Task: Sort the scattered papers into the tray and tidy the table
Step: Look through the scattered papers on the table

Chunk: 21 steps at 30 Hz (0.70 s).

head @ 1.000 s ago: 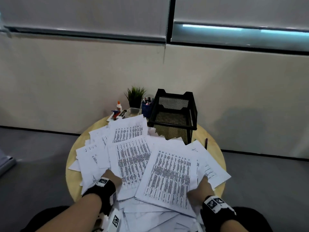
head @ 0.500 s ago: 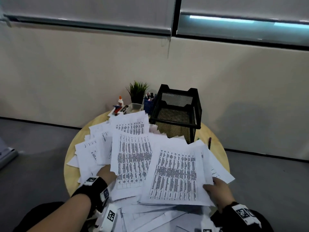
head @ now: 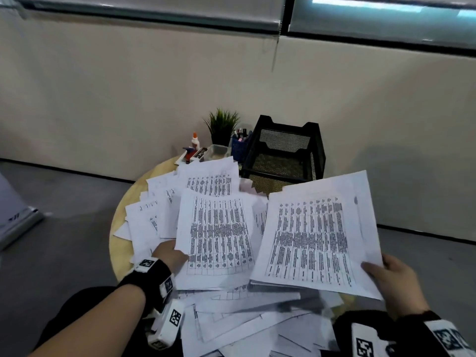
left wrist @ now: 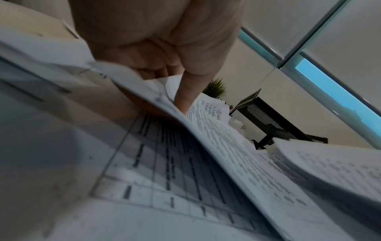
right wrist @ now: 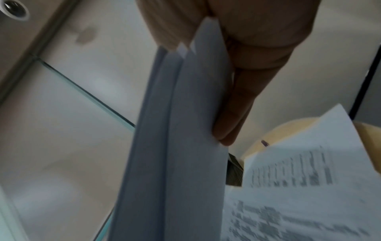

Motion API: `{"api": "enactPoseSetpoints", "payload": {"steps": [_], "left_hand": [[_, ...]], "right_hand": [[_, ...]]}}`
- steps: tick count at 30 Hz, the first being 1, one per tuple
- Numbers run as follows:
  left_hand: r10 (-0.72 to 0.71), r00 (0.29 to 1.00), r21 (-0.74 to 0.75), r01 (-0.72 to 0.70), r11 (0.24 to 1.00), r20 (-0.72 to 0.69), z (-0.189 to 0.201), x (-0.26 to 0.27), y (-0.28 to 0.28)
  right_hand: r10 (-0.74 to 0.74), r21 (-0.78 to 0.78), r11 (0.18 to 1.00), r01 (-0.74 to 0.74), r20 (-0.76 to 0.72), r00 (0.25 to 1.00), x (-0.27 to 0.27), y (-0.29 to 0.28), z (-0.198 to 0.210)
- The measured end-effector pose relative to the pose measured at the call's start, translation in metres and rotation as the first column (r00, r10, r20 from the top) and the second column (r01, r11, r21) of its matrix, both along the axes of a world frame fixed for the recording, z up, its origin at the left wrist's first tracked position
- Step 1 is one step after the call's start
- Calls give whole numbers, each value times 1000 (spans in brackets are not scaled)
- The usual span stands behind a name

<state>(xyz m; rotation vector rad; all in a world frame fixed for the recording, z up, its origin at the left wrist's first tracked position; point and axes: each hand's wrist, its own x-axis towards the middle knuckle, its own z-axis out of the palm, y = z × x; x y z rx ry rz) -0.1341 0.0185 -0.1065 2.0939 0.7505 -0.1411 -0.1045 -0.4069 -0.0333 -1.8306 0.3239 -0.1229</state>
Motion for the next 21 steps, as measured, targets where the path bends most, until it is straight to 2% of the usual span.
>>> {"api": "enactPoseSetpoints", "payload": {"steps": [6,9,12,15,21], "left_hand": [[-17,1000,-14,17,1000,21,-3,-4,-4],[10,997,-119,-2,993,73,-3,-6,-12],[-14,997,-190,28,981,79,0,-8,-19],[-11,994,-254,38,966,104,0,-10,-22],[24,993,-316,12,949,112,-8,-12,-23]], "right_hand": [[-25,51,998,24,18,1000,-1,-15,18],[12,167,986,-15,19,1000,-2,-11,24],[54,262,964,-40,-44,998,-2,2,14],[97,240,968,-71,-100,990,-4,18,-6],[122,43,992,-117,-164,979,-4,42,-44]]}}
